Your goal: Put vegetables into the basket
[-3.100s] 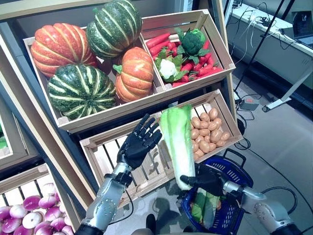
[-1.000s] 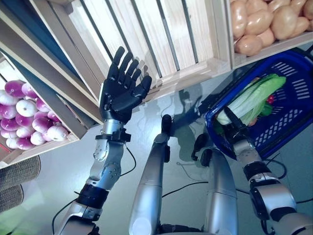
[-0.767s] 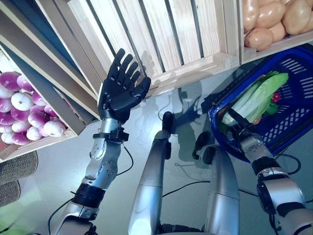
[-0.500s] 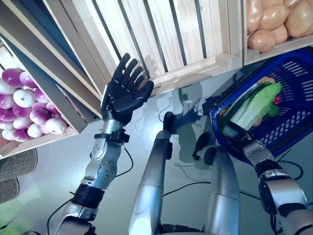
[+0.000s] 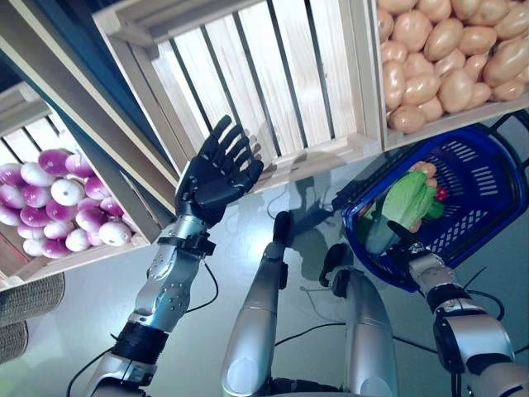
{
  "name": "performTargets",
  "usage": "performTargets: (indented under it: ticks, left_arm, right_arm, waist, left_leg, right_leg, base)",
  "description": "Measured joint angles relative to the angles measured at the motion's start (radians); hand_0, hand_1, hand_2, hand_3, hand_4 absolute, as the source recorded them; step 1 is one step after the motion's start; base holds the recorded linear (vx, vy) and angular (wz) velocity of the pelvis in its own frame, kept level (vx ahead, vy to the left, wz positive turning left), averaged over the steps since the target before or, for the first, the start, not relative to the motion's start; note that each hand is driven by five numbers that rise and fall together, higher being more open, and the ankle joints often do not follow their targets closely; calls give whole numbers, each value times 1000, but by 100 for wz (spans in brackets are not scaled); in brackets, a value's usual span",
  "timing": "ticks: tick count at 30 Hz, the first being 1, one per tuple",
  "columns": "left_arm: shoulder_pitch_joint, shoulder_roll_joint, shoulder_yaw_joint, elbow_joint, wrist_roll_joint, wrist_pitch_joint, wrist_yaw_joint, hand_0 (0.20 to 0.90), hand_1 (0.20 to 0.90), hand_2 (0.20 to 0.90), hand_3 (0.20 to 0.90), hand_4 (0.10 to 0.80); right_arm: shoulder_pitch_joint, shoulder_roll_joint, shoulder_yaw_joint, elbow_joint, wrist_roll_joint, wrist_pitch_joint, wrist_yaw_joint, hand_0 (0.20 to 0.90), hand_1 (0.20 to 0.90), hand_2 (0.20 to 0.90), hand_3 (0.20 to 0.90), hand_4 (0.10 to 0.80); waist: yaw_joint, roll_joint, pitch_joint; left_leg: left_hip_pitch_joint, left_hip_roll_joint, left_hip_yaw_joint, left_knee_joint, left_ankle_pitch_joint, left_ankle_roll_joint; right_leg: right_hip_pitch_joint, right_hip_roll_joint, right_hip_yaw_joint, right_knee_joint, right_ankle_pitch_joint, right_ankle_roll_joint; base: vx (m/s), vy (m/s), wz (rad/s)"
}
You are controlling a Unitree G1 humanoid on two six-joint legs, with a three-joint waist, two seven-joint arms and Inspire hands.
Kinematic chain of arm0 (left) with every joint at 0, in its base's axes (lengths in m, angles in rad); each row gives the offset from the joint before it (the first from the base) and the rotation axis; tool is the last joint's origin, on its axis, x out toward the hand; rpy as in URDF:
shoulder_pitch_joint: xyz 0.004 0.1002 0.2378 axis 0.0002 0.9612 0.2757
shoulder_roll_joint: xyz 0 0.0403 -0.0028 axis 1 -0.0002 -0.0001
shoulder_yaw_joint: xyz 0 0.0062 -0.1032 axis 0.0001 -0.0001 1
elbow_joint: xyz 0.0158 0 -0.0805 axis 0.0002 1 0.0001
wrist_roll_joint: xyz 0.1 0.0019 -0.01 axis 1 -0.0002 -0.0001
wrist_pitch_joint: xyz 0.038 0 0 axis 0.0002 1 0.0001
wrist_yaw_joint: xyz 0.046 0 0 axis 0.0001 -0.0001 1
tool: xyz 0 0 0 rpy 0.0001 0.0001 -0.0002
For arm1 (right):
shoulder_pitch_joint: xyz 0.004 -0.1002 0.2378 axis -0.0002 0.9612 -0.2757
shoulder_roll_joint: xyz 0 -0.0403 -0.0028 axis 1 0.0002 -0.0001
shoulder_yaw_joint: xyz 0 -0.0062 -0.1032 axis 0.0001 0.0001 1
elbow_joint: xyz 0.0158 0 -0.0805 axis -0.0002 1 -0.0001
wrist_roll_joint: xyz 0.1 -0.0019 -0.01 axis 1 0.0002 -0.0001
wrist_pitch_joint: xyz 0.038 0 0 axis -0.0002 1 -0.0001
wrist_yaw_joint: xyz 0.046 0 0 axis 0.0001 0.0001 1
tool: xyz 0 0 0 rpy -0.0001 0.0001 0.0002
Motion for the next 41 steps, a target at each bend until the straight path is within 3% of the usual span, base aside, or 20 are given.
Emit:
performTargets:
  ticks: [6,10,12,19,25,32,35,41]
  left_arm:
    - [32,21,-2,36,40,5,-33,900,900,900,900,800]
    - [126,18,9,74,92,2,-49,900,900,900,900,800]
    - [205,4,9,108,176,1,-77,900,900,900,900,800]
    - [292,-15,-17,232,418,-1,-92,900,900,900,900,800]
    - [294,-26,-100,443,558,-31,-98,900,900,900,900,800]
    - [274,-114,-201,709,718,-61,-53,900,900,900,900,800]
    - [253,-166,-199,887,725,-57,-9,900,900,900,900,800]
    - [239,-216,-136,1042,749,-84,43,900,900,900,900,800]
  right_arm:
    - [124,23,-1,-140,-2,-118,54,900,900,900,900,800]
    - [300,82,-11,-304,-73,-183,149,900,900,900,900,800]
    - [436,128,-19,-325,-161,-197,176,900,900,900,900,800]
    - [653,161,9,-330,-452,-185,177,900,900,900,900,800]
    - [690,169,34,-226,-562,-106,252,900,900,900,900,800]
    - [688,173,52,-38,-641,-80,263,900,900,900,900,800]
    - [673,168,43,55,-642,-82,262,900,900,900,900,800]
    - [675,164,45,102,-670,-99,262,900,900,900,900,800]
  waist:
    - [-30,-5,-1]
    - [-50,-15,-10]
    - [-68,-37,-72]
    - [-119,-85,-253]
    - [-160,-46,-354]
    - [-178,11,-412]
    - [-194,3,-419]
    - [-193,-7,-457]
  left_leg:
    - [188,3,23,-100,7,19]
    - [349,7,56,-185,-4,28]
    - [402,13,77,-224,-11,34]
    - [535,15,123,-337,-9,41]
    - [605,15,160,-354,-33,43]
    - [624,26,189,-355,-42,41]
    - [642,29,189,-355,-42,39]
    - [660,31,190,-355,-53,33]
  right_leg:
    - [194,4,6,-130,18,29]
    - [347,12,27,-222,29,47]
    - [407,18,32,-284,35,55]
    - [548,33,51,-453,73,74]
    - [631,34,59,-540,96,83]
    - [644,43,84,-554,108,79]
    - [661,46,87,-554,109,77]
    - [676,49,101,-554,107,74]
  base:
    - [101,158,-7]
    - [189,88,-19]
    - [220,61,-7]
    - [134,65,-15]
    - [65,64,-16]
    - [1,58,-13]
    - [28,40,-4]
    - [12,7,-4]
